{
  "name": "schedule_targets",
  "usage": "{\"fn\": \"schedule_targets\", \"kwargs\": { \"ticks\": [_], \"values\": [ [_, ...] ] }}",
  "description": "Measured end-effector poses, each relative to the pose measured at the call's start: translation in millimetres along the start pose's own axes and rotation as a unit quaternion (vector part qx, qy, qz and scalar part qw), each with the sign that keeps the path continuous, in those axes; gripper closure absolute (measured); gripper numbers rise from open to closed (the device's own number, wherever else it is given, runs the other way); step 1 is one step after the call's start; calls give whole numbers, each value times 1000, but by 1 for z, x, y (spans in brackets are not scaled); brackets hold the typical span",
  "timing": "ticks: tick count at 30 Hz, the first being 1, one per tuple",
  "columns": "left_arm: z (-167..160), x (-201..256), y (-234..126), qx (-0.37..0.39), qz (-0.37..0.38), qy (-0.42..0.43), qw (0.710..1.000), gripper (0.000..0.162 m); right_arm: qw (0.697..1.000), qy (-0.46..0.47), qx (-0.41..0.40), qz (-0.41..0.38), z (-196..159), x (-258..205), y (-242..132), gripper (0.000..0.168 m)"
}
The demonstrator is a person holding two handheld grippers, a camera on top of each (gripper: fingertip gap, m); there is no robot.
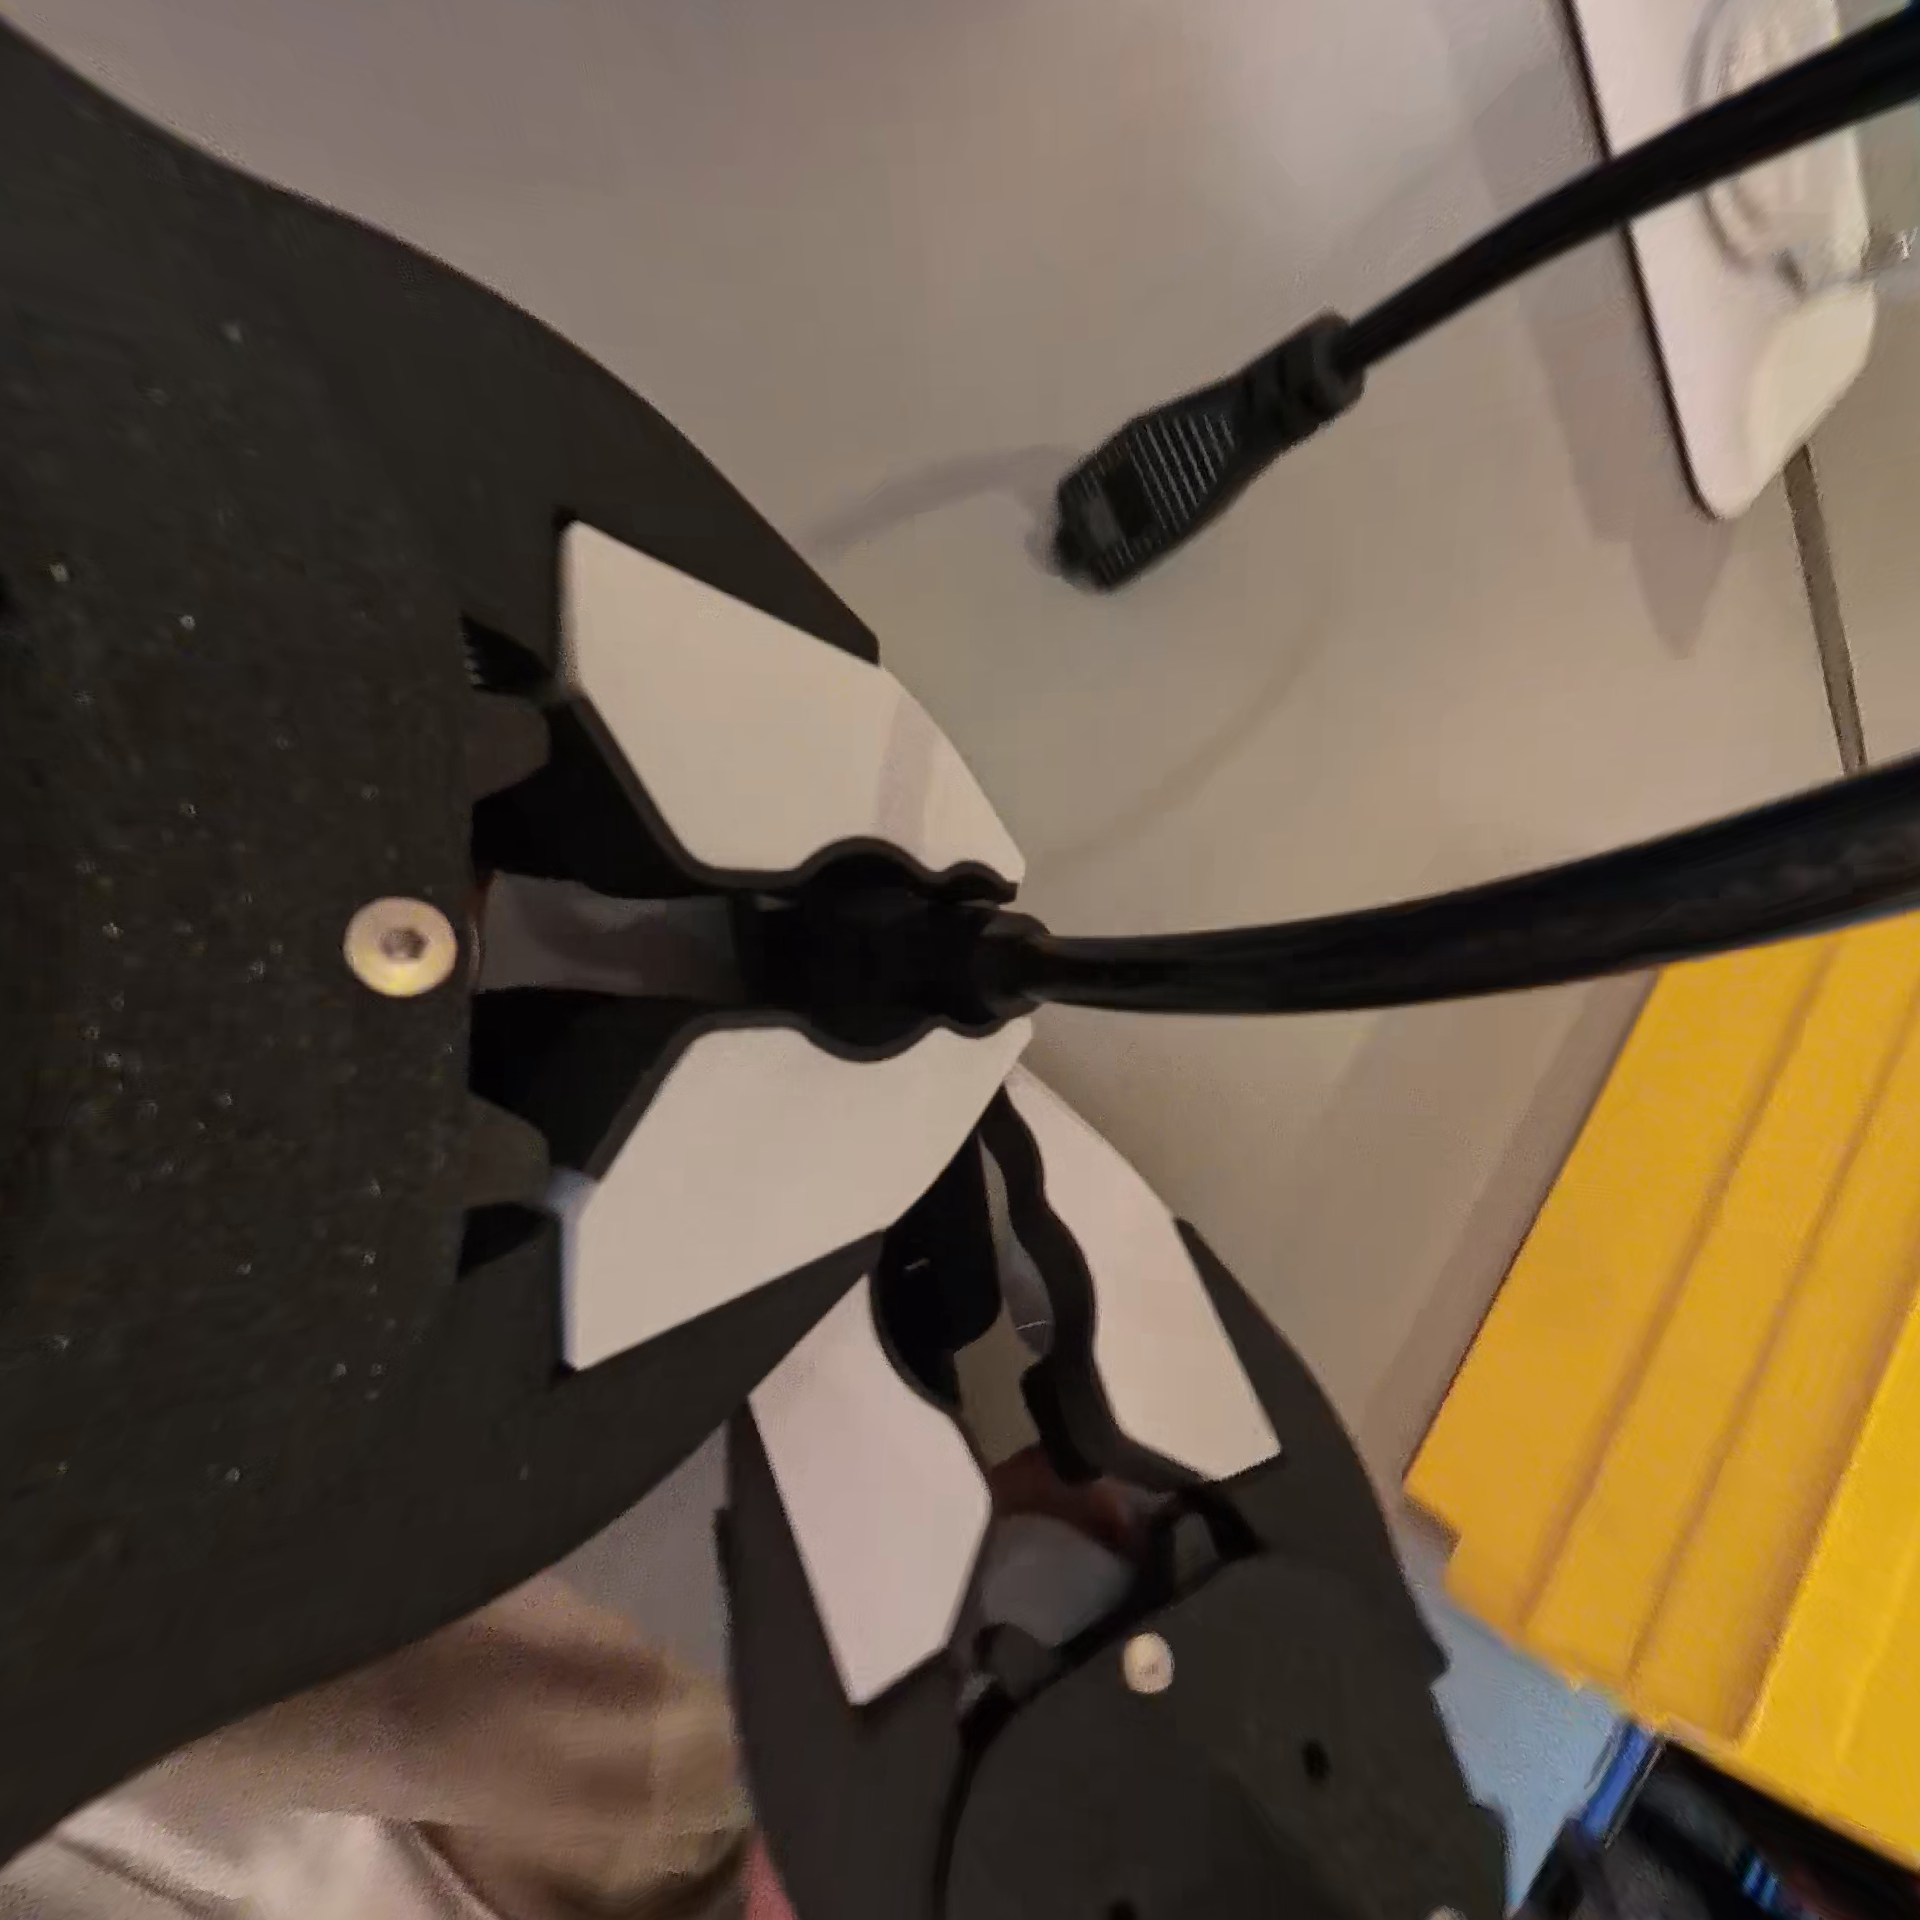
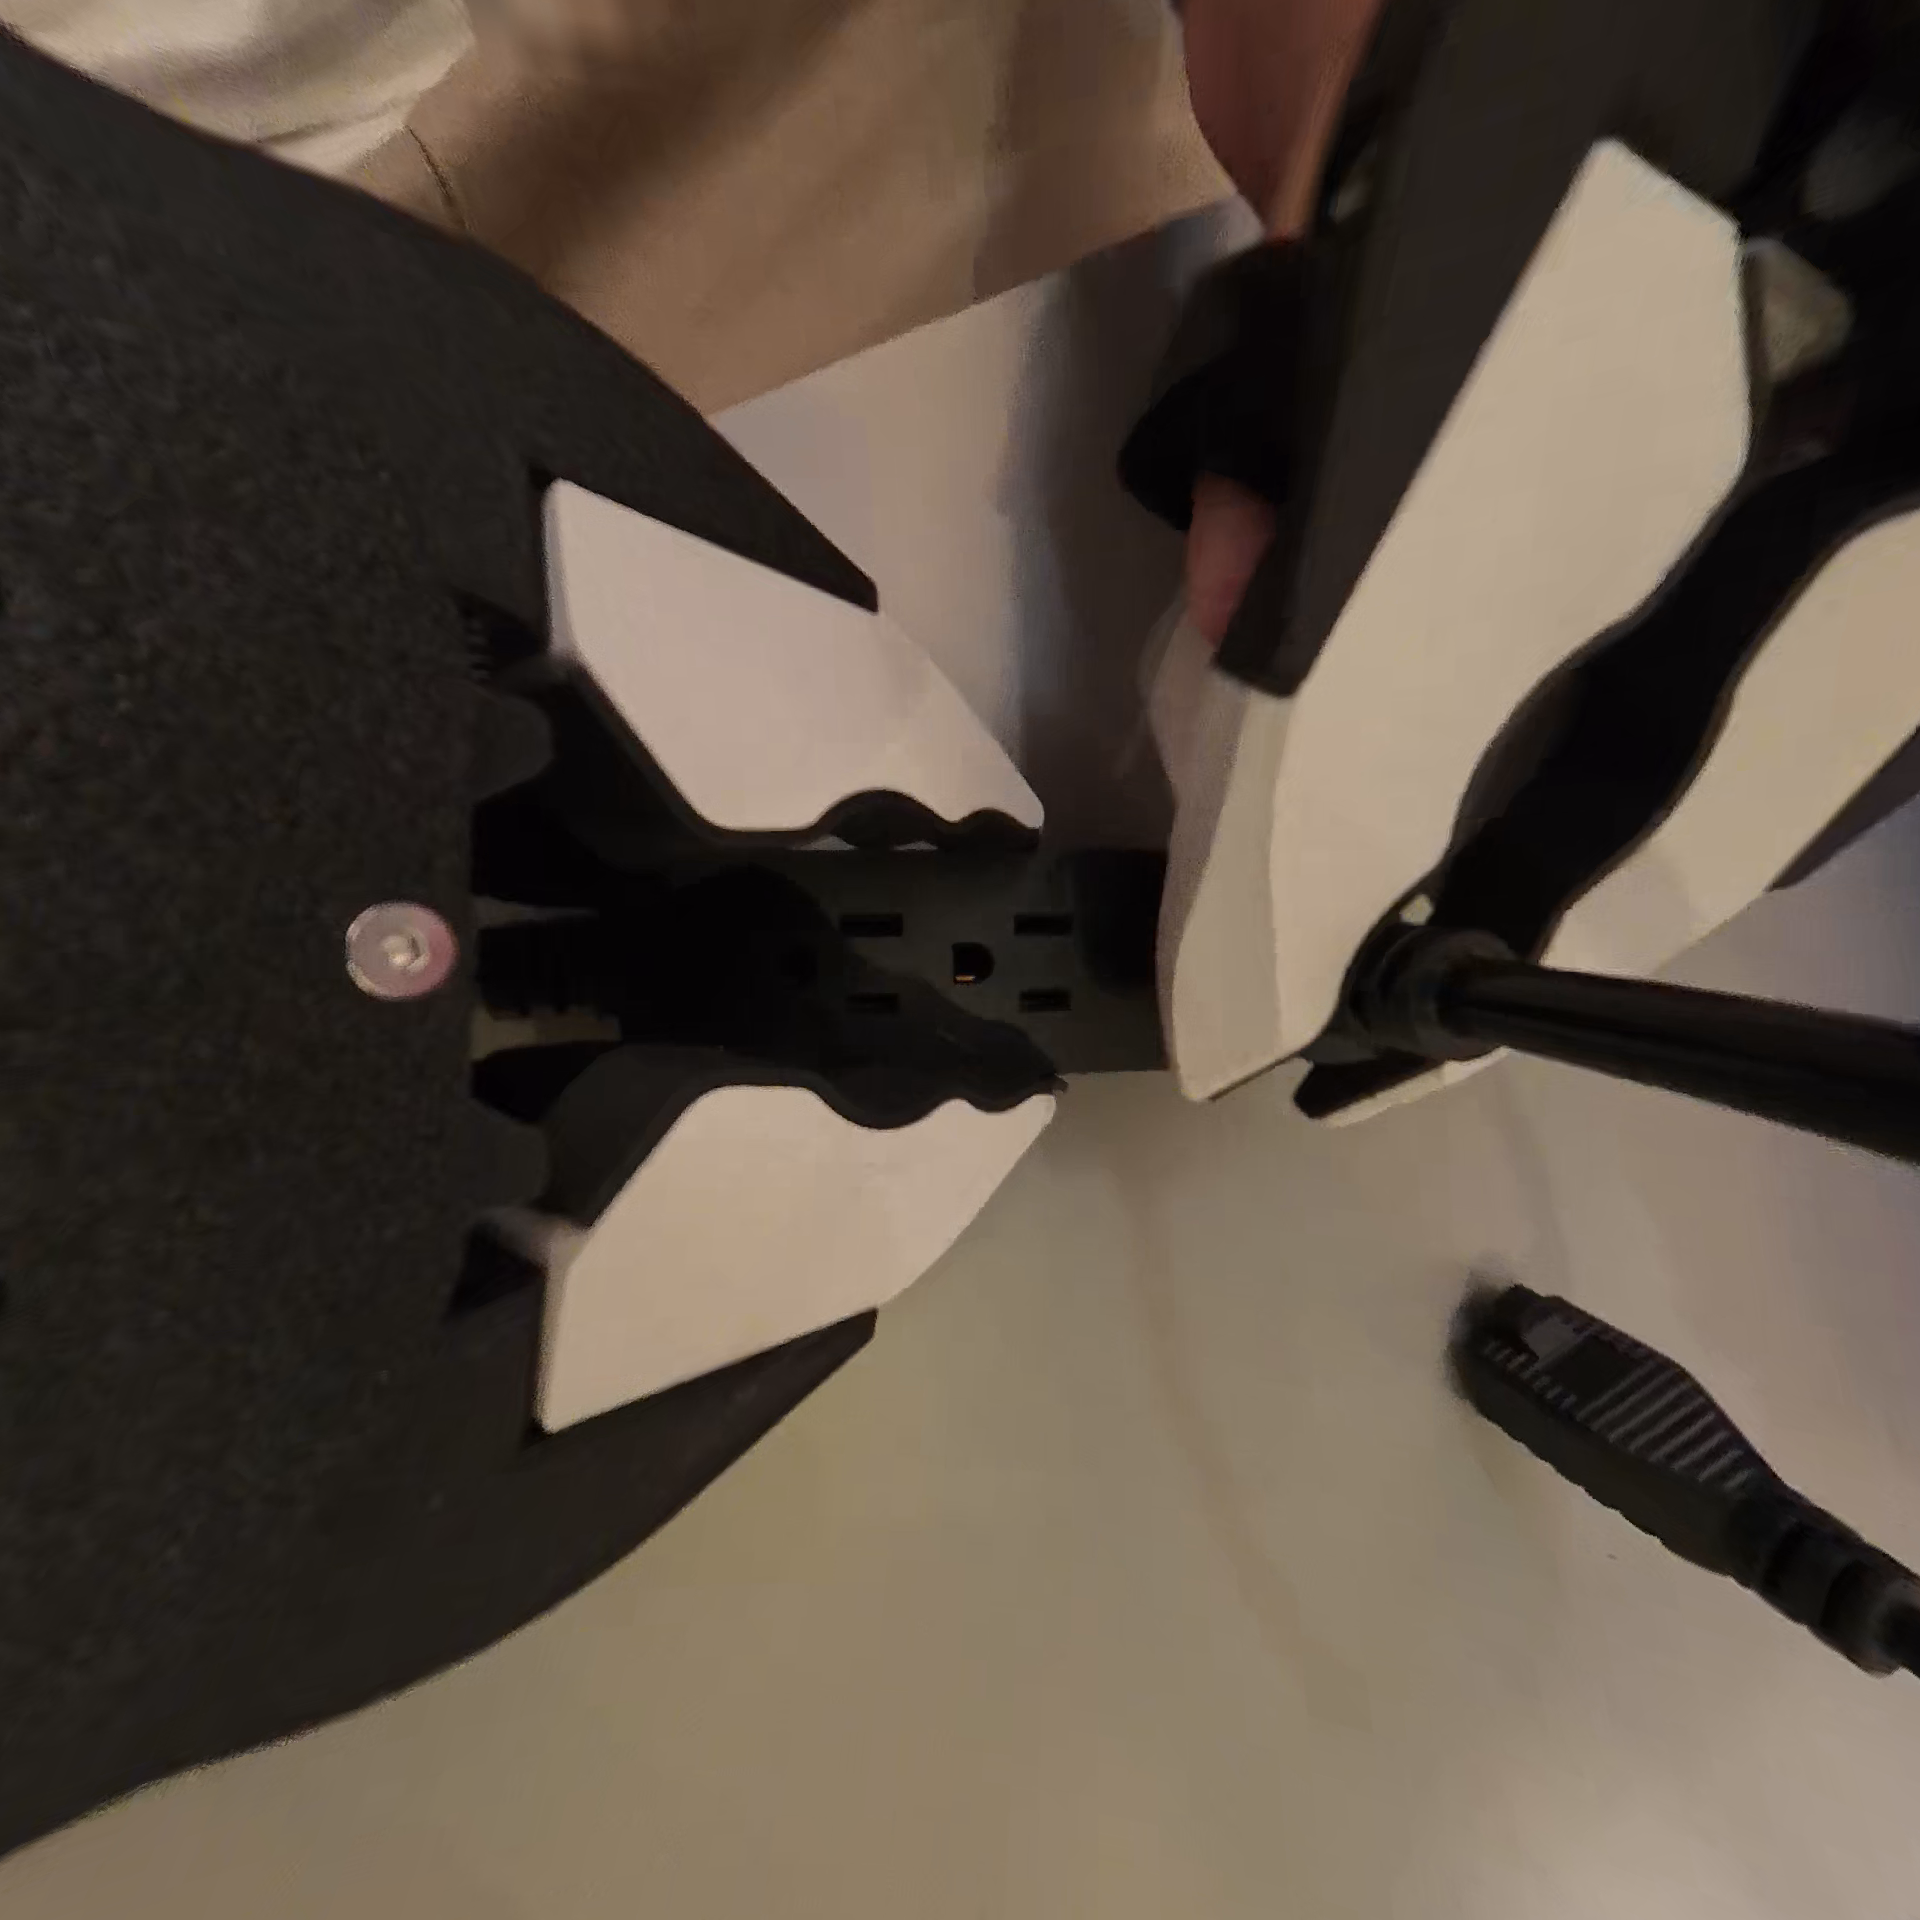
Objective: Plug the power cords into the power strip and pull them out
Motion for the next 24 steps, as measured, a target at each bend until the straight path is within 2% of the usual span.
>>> {"fn": "schedule_targets", "kwargs": {
  "ticks": [2,5,9,19,24],
  "values": [
    [-2,-2,-4,-4,38,-13,999,147,1000,-11,-9,-4,2,-3,5,127],
    [-3,-1,-10,0,73,47,996,148,1000,-20,-9,2,5,-7,10,126],
    [-2,-5,-11,12,83,16,996,149,1000,-4,-3,13,6,-5,14,126],
    [-4,-13,-9,29,49,-6,998,147,1000,4,-11,11,7,-3,17,126],
    [-4,-13,-8,21,25,43,999,146,999,-31,2,-8,10,-5,16,127]
  ]
}}
Point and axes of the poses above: each gripper's, where its closed fingertips meet, y out along the fingers, z out of its top, x = y × z across the jaws, the point moved 7 cm from there along -y, back along the fingers, and after that the axes turned 14 degrees about x, right-handed, at the moved point
